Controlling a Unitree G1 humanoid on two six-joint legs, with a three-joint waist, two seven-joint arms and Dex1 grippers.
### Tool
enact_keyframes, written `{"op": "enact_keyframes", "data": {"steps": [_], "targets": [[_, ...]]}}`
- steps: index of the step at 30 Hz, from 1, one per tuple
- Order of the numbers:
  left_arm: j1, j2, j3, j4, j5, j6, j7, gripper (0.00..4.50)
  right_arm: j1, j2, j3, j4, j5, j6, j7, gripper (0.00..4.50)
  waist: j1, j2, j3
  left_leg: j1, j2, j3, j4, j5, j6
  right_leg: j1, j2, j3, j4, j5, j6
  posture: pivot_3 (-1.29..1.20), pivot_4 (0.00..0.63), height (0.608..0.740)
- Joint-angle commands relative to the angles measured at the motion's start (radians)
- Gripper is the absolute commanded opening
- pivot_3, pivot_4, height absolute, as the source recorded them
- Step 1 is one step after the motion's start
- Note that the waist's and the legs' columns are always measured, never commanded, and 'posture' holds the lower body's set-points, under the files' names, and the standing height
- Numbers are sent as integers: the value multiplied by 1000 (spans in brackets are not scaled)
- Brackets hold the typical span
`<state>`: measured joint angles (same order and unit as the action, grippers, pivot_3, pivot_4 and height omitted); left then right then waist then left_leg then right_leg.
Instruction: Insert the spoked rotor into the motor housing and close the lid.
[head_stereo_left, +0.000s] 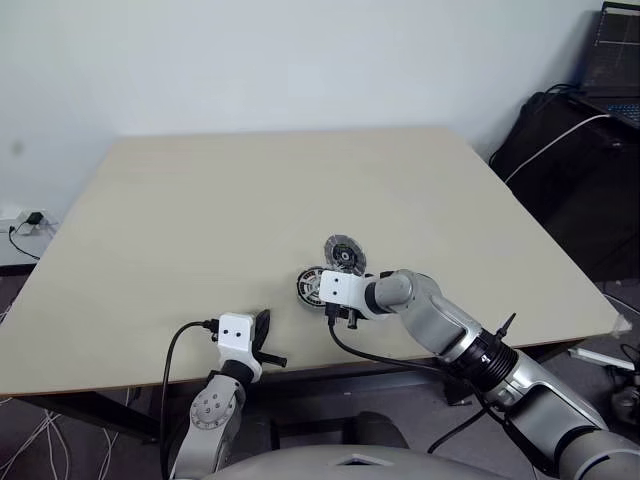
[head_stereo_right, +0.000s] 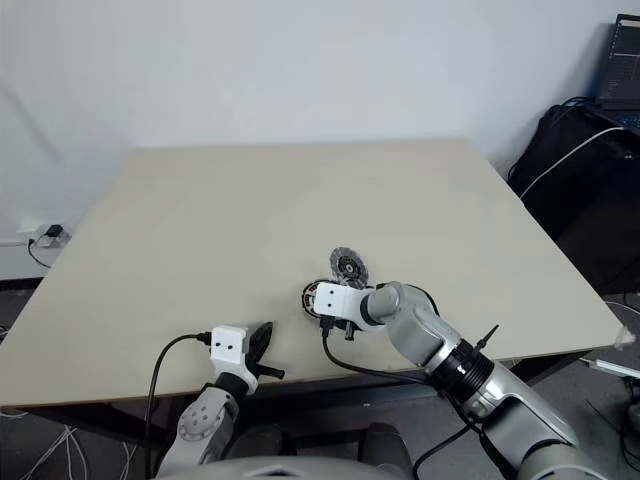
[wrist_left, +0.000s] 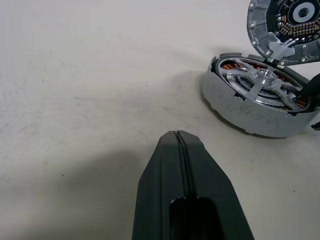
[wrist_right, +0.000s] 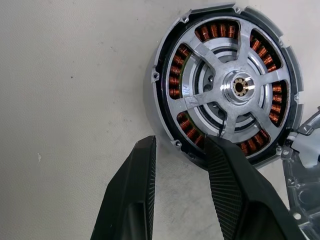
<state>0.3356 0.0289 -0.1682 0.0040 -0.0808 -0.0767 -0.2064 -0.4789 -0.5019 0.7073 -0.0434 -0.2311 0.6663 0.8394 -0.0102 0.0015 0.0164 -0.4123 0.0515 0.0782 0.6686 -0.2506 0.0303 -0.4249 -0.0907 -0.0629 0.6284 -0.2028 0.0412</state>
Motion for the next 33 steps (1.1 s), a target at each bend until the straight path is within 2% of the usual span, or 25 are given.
{"op": "enact_keyframes", "data": {"steps": [1,4,5,19,28,33], "targets": [[-16,-11,-5,-5,0,-19,-2,0,-3,13,-15,-3,-7,11,10,1056,0,0,-1,0,0,0,0,0,0,0,0,0,0,0,0,0,0,740],[-13,-14,-2,-3,-3,-21,0,0,-6,28,-19,8,-11,9,9,223,0,0,-1,0,0,0,0,0,0,0,0,0,0,0,0,0,0,740],[-13,-15,-1,-3,-3,-21,1,0,-7,33,-21,12,-12,8,9,105,1,0,-1,0,0,0,0,0,0,0,0,0,0,0,0,0,0,740],[-10,-22,3,0,-4,-23,0,0,5,47,-29,5,-21,12,11,9,-1,0,-1,1,0,0,0,-1,-1,1,0,0,0,0,0,0,0,740],[-10,-19,1,1,-2,-17,-4,0,39,41,-90,-186,40,20,39,9,-1,0,0,-1,0,0,0,0,0,-1,0,0,0,0,0,0,0,740],[-7,-16,-2,-3,-1,-14,-8,0,75,104,-208,-291,125,40,-23,9,0,0,1,-1,0,0,0,0,0,-2,1,0,0,0,0,0,0,740]]}}
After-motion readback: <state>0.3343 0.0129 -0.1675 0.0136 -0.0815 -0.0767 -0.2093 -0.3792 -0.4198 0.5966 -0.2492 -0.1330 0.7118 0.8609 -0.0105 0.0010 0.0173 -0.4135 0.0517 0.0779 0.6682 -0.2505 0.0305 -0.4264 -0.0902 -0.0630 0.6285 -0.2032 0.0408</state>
